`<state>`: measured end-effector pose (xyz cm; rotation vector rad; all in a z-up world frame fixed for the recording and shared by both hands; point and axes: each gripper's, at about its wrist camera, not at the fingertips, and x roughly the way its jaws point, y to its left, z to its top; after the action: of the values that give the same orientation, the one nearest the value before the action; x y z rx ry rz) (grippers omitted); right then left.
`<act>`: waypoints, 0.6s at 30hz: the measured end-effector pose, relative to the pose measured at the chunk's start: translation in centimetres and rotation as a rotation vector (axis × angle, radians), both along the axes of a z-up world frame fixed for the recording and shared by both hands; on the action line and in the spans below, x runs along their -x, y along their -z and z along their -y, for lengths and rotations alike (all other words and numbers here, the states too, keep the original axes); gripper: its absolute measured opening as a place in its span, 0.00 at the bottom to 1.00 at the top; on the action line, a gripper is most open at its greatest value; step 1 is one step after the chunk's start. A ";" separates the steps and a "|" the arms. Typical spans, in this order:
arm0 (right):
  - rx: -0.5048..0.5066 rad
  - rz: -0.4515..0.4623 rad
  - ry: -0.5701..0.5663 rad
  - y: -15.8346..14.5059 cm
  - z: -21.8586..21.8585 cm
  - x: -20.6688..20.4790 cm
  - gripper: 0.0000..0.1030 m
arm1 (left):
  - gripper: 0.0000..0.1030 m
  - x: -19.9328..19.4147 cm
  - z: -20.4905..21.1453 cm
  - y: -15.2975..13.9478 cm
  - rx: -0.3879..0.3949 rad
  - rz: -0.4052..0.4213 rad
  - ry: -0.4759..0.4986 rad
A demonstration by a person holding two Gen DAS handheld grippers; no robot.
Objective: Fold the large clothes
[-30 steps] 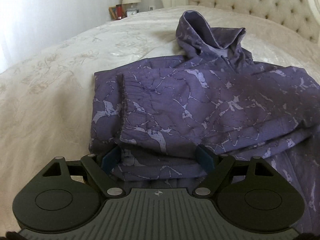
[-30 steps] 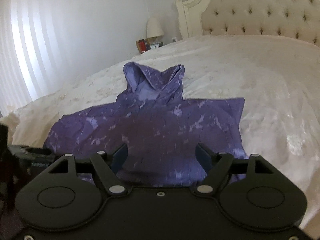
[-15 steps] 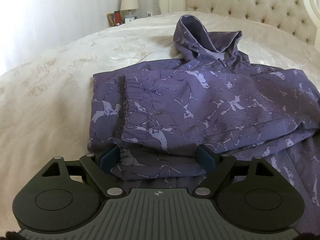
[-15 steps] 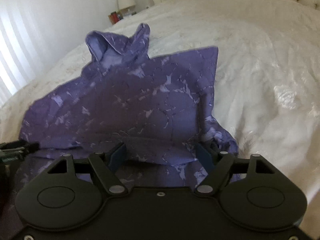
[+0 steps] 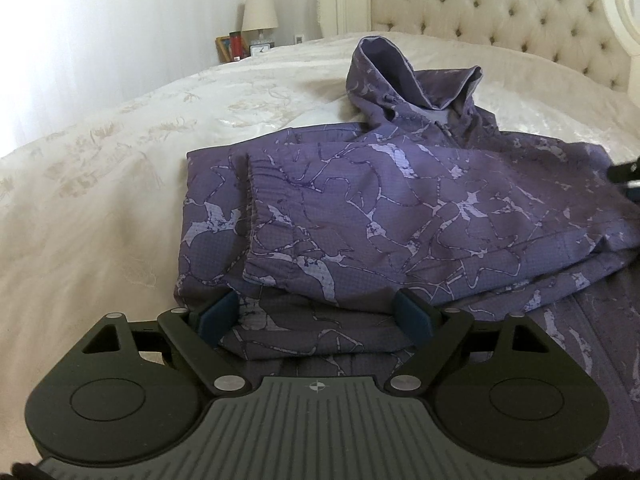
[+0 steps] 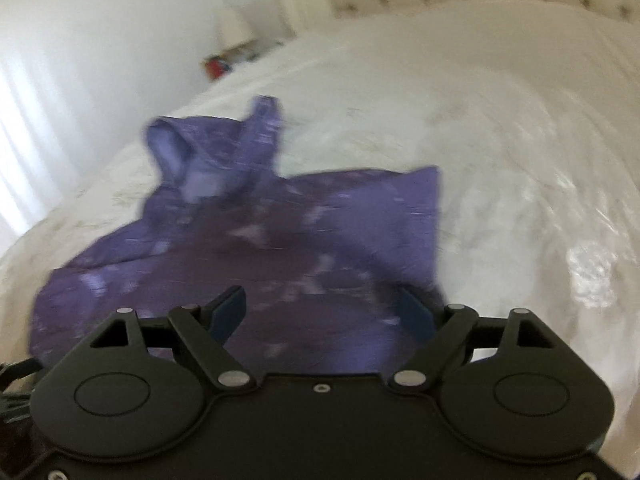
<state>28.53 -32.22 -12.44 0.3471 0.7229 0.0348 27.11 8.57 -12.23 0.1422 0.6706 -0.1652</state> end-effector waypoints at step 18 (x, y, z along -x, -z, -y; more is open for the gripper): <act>0.034 0.073 -0.137 -5.6 -1.7 -1.5 0.82 | 0.82 -2.0 2.5 -6.9 0.083 0.007 0.115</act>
<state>29.98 -30.54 -6.84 0.2620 0.6737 0.1642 29.16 6.08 -5.37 0.1019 0.6476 -0.3023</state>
